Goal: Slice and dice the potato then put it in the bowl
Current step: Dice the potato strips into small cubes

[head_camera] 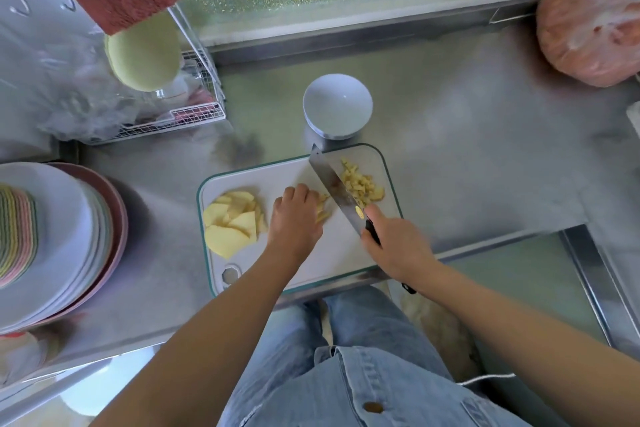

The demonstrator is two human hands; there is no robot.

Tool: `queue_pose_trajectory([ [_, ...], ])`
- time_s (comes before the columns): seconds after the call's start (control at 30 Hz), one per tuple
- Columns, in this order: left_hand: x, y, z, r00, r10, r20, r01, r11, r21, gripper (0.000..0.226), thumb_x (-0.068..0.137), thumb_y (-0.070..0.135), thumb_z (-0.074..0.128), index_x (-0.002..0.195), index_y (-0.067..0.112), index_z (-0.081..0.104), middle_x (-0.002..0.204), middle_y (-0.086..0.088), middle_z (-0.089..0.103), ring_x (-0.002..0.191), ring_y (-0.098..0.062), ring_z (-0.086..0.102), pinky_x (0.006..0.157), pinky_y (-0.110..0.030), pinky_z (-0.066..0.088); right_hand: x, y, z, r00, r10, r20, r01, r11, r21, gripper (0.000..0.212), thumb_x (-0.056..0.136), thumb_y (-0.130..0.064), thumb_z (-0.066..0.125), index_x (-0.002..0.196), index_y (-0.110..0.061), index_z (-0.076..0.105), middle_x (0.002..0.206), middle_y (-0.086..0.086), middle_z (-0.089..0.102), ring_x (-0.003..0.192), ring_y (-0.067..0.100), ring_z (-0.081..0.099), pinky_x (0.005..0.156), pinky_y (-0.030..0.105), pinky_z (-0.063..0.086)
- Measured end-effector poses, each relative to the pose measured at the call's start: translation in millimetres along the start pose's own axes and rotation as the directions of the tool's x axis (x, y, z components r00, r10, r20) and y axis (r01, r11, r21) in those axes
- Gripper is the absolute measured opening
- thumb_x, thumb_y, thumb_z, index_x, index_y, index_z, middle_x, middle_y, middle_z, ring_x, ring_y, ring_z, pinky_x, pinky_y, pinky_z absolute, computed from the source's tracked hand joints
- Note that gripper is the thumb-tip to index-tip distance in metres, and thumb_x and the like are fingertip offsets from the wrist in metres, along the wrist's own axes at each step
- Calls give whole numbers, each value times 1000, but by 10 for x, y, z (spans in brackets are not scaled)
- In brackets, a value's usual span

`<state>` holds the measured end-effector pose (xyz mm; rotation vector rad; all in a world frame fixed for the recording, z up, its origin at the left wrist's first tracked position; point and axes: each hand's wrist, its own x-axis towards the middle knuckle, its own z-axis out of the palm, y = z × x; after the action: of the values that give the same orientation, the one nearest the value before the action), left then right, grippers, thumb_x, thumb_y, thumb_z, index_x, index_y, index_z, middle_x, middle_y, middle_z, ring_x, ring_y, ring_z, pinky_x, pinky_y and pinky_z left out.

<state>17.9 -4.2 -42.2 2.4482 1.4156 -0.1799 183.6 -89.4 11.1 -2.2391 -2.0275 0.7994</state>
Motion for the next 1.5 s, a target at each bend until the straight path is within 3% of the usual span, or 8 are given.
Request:
queue_pose_trajectory([
  [0.3, -163, -78, 19, 996, -23, -86, 15, 996, -89, 54, 85, 38, 65, 131, 13, 51, 131, -8, 48, 120, -29, 44, 99, -39, 39, 152, -116, 66, 999, 25, 26, -24, 998, -49, 20, 94, -26, 42, 109, -13, 47, 60, -5, 44, 59, 23, 50, 49, 31, 24],
  [0.4, -214, -136, 48, 989, -8, -149, -16, 987, -157, 44, 78, 31, 76, 116, 11, 64, 122, -9, 61, 112, -32, 56, 90, -43, 48, 219, -130, 20, 1000, 10, -23, -11, 997, -77, 26, 97, -24, 40, 118, -11, 47, 68, 5, 53, 64, 30, 54, 54, 32, 30],
  [0.57, -223, -175, 116, 968, 103, -230, -132, 985, -114, 34, 67, 14, 86, 99, 12, 75, 113, -8, 70, 102, -31, 68, 80, -40, 57, 256, -139, -65, 1000, -25, -5, 25, 996, -86, 16, 94, -18, 40, 108, -11, 44, 57, -2, 40, 53, 24, 42, 47, 33, 27],
  [0.87, -188, -236, 235, 977, 138, -160, -140, 990, -1, 43, 55, 12, 93, 95, 14, 77, 109, -2, 72, 98, -23, 70, 65, -27, 57, 290, -200, -36, 997, -47, 65, 54, 992, -116, 15, 95, -18, 38, 108, -12, 42, 59, -3, 37, 58, 26, 45, 52, 33, 33],
  [1.03, -184, -237, 265, 978, 118, -173, -122, 992, -12, 49, 51, 6, 93, 97, 11, 76, 108, -2, 73, 98, -25, 70, 63, -28, 58, 298, -184, 101, 995, -57, 86, 65, 994, -88, 10, 94, -16, 37, 101, -10, 41, 58, -2, 36, 54, 26, 41, 45, 31, 20],
  [1.23, -177, -230, 291, 979, 113, -169, -113, 994, 9, 50, 53, 7, 92, 100, 11, 75, 110, -2, 72, 101, -24, 69, 67, -28, 58, 291, -150, 235, 997, -30, 72, 28, 999, 32, 16, 96, -17, 40, 108, -9, 45, 57, -4, 40, 50, 19, 44, 47, 30, 24],
  [1.37, -182, -231, 299, 971, 152, -182, -144, 988, 54, 47, 59, 10, 90, 103, 9, 74, 111, -3, 71, 103, -24, 68, 75, -28, 57, 363, -128, 193, 999, -6, 49, 0, 993, 118, 7, 96, -16, 41, 91, -14, 38, 55, -4, 37, 47, 14, 37, 50, 32, 25],
  [1.5, -209, -215, 230, 955, 105, -276, -113, 993, -14, 38, 68, 23, 86, 101, 8, 75, 113, -6, 71, 101, -25, 69, 81, -33, 56, 378, -136, 65, 1000, -24, 19, 21, 990, 140, 8, 96, -17, 42, 90, -14, 37, 54, -4, 39, 46, 14, 38, 47, 29, 24],
])
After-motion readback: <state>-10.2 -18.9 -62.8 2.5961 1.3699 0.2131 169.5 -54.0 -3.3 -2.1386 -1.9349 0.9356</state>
